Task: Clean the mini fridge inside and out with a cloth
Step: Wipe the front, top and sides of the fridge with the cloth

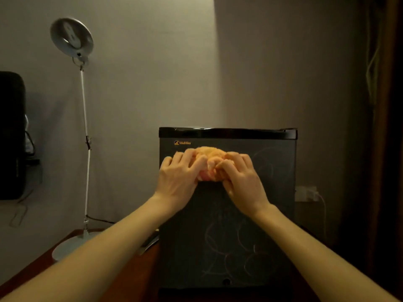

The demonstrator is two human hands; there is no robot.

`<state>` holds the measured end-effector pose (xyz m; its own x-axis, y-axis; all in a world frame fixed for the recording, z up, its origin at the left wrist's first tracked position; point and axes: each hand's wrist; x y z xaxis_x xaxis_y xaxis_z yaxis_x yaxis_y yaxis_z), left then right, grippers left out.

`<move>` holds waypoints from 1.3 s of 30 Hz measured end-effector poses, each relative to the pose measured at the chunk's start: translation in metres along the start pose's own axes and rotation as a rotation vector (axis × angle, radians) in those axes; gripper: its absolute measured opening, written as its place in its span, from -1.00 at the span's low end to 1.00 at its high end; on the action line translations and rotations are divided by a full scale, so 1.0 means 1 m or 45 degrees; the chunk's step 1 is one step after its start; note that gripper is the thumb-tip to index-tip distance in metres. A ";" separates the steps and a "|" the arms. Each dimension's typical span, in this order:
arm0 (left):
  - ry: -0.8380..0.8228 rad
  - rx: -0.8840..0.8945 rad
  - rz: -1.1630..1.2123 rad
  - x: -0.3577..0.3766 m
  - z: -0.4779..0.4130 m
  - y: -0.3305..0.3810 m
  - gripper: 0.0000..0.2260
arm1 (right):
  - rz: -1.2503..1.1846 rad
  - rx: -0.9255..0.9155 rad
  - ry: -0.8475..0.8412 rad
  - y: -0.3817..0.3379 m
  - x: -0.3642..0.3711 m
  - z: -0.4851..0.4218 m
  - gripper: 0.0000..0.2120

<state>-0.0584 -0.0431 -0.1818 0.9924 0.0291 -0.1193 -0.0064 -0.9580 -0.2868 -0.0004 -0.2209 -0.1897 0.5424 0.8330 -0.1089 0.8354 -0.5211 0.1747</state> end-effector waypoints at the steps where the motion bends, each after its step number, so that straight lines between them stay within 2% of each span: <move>1: 0.030 0.002 -0.015 0.003 -0.014 -0.001 -0.53 | 0.011 -0.019 0.023 0.007 0.000 -0.013 -0.54; 5: 0.062 -0.020 -0.068 0.016 -0.054 -0.003 -0.59 | 0.087 -0.060 0.055 0.034 0.009 -0.043 -0.55; 11: 0.039 -0.096 -0.010 0.044 -0.047 -0.002 -0.61 | 0.116 -0.078 -0.032 0.060 0.039 -0.032 -0.43; 17: 0.166 0.001 0.057 0.056 -0.030 -0.011 -0.59 | 0.136 -0.112 0.025 0.065 0.043 -0.025 -0.52; 23: 0.245 0.011 0.052 0.056 -0.030 -0.008 -0.64 | 0.125 -0.079 0.075 0.061 0.043 -0.023 -0.53; 32: 0.295 -0.094 0.140 0.061 -0.023 -0.004 -0.75 | 0.132 -0.004 0.079 0.058 0.048 -0.014 -0.57; 39: 0.313 -0.101 0.153 0.068 -0.002 0.000 -0.71 | 0.123 0.023 0.084 0.055 0.051 0.006 -0.58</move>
<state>0.0094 -0.0421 -0.1881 0.9852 -0.1468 0.0889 -0.1257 -0.9699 -0.2083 0.0740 -0.2084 -0.1914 0.6137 0.7890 -0.0280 0.7815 -0.6021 0.1633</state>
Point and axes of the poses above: each hand's wrist, its own z-axis away from the middle knuckle, its own x-axis out of the palm, y = z × x, and after that the axes turned 15 degrees about y, right-handed
